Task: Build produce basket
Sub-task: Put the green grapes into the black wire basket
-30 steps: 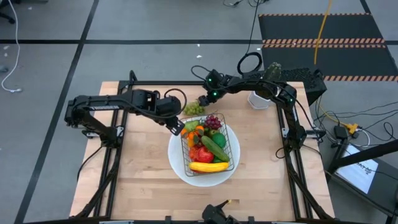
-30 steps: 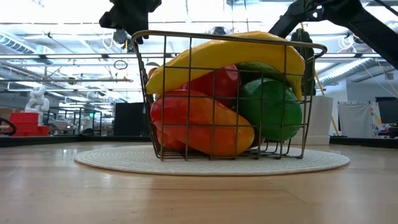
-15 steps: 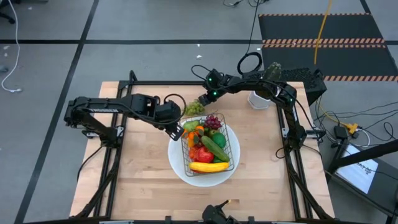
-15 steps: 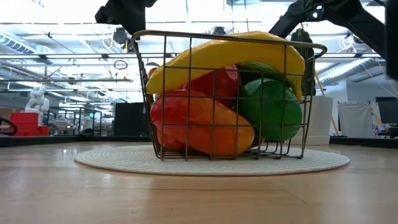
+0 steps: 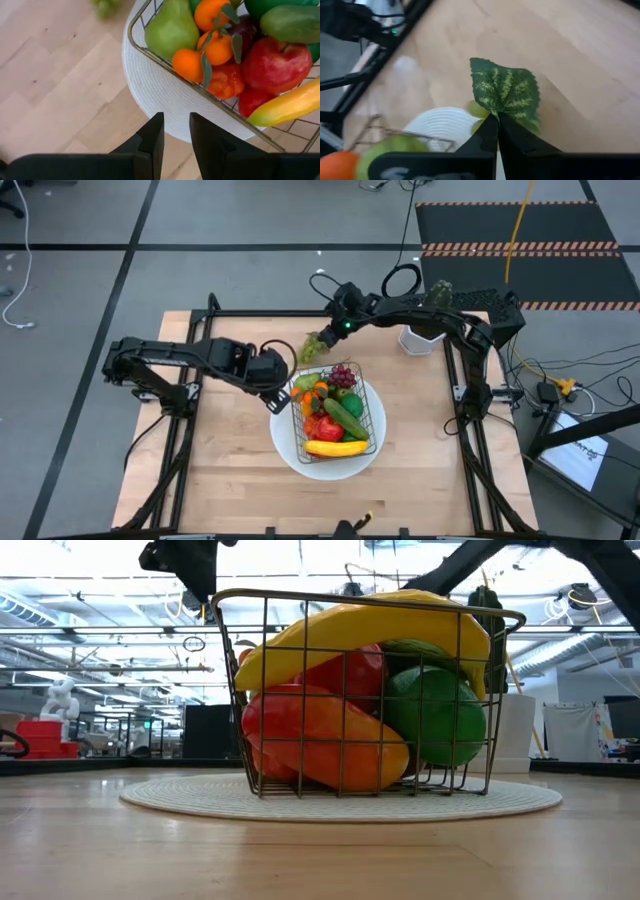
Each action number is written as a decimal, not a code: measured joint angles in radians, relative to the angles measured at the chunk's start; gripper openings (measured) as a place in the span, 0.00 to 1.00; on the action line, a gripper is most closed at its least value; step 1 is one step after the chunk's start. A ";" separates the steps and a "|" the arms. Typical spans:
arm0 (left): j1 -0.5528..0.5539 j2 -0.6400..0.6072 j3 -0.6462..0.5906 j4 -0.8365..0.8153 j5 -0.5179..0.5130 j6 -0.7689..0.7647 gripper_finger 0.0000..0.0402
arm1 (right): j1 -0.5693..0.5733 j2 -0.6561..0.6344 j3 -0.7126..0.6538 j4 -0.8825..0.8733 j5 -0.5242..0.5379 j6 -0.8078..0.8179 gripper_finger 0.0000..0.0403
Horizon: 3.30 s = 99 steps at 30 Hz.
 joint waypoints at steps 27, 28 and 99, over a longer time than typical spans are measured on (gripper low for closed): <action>-0.204 0.000 0.000 -0.040 -0.091 -0.174 0.23 | 0.297 -0.567 0.000 -0.116 0.209 0.115 0.00; -0.213 0.000 0.000 -0.039 -0.097 -0.185 0.23 | 0.311 -0.586 0.000 -0.111 0.208 0.116 0.00; -0.556 0.000 0.000 0.055 -0.274 -0.509 0.23 | 0.877 -0.718 0.001 0.125 0.533 -0.670 0.00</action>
